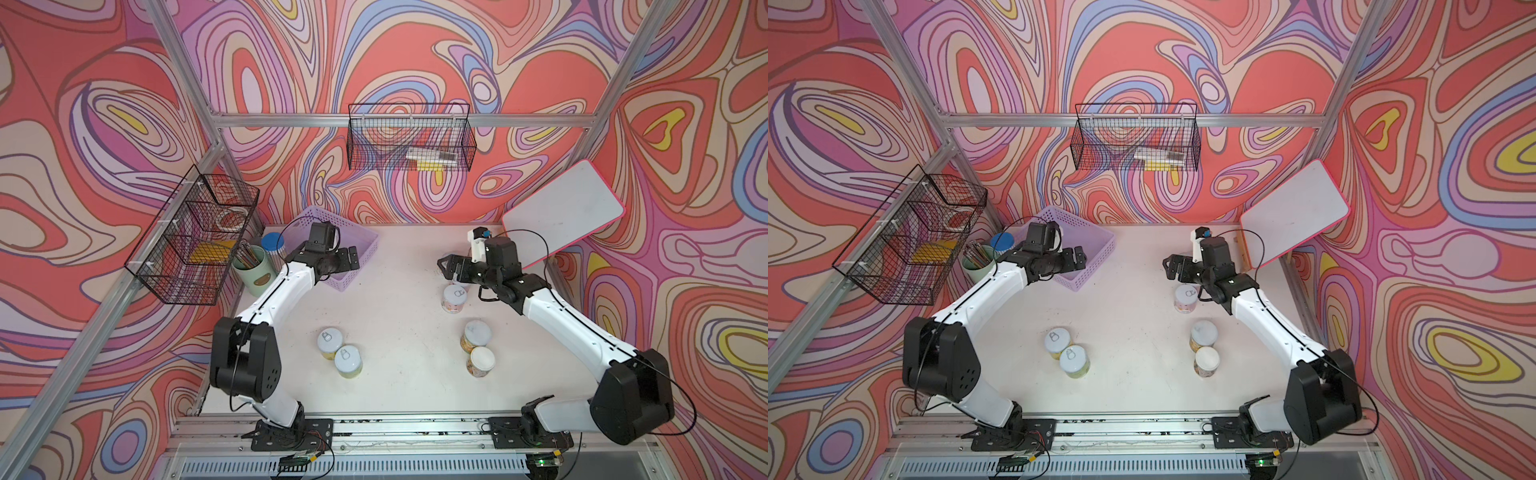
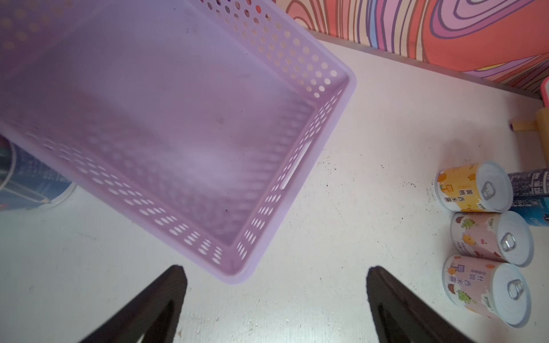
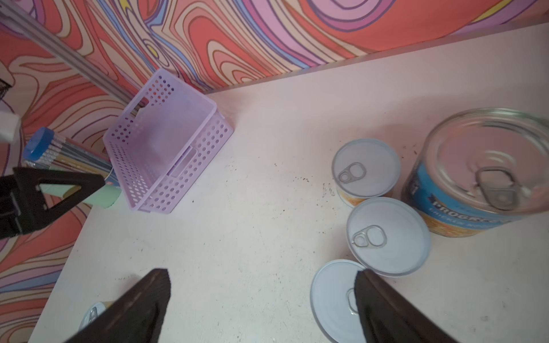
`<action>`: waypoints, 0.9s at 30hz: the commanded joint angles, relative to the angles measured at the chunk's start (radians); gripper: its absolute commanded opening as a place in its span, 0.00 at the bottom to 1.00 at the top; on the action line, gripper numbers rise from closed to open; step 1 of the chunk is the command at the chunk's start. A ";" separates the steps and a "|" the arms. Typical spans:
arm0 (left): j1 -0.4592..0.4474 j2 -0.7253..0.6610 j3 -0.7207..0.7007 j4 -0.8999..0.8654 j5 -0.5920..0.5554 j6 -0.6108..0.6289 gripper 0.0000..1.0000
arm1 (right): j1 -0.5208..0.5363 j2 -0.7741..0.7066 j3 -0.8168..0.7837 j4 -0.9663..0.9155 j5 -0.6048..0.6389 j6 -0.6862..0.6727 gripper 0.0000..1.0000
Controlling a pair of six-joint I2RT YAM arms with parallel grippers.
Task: Put the canned food in the basket
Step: Move the basket to the center of the board.
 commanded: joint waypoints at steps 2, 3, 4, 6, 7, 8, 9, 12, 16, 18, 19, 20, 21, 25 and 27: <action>-0.003 0.107 0.113 -0.081 0.070 0.053 0.99 | 0.089 0.055 0.080 -0.059 0.050 -0.045 0.98; -0.003 0.130 0.136 -0.087 0.076 0.057 0.99 | 0.112 0.067 0.092 -0.063 0.060 -0.050 0.98; -0.003 0.153 0.157 -0.091 0.085 0.063 0.99 | 0.136 0.077 0.103 -0.069 0.071 -0.055 0.98; -0.003 0.190 0.202 -0.105 0.098 0.074 0.99 | 0.177 0.095 0.124 -0.075 0.080 -0.064 0.98; -0.003 0.210 0.222 -0.110 0.106 0.079 0.99 | 0.200 0.102 0.132 -0.077 0.091 -0.067 0.98; -0.003 0.227 0.239 -0.113 0.111 0.085 0.99 | 0.221 0.107 0.138 -0.078 0.101 -0.072 0.98; -0.004 0.247 0.261 -0.119 0.117 0.090 0.99 | 0.244 0.110 0.145 -0.075 0.113 -0.081 0.98; -0.003 0.310 0.335 -0.159 0.126 0.112 0.99 | 0.296 0.108 0.147 -0.051 0.120 -0.104 0.98; -0.005 0.391 0.433 -0.229 0.172 0.132 0.99 | 0.322 0.086 0.118 -0.002 0.109 -0.103 0.98; -0.009 0.411 0.444 -0.238 0.206 0.135 0.99 | 0.322 0.072 0.102 0.008 0.113 -0.097 0.98; -0.013 0.419 0.447 -0.239 0.216 0.136 0.99 | 0.322 0.063 0.097 0.007 0.123 -0.095 0.98; -0.018 0.427 0.450 -0.244 0.222 0.138 0.99 | 0.323 0.059 0.092 0.004 0.131 -0.095 0.98; -0.023 0.437 0.459 -0.253 0.228 0.142 0.99 | 0.322 0.050 0.087 0.002 0.142 -0.096 0.98; -0.044 0.468 0.486 -0.285 0.235 0.152 0.99 | 0.322 0.015 0.069 -0.005 0.192 -0.100 0.98; -0.053 0.473 0.487 -0.286 0.249 0.155 0.99 | 0.322 0.000 0.063 -0.009 0.213 -0.101 0.98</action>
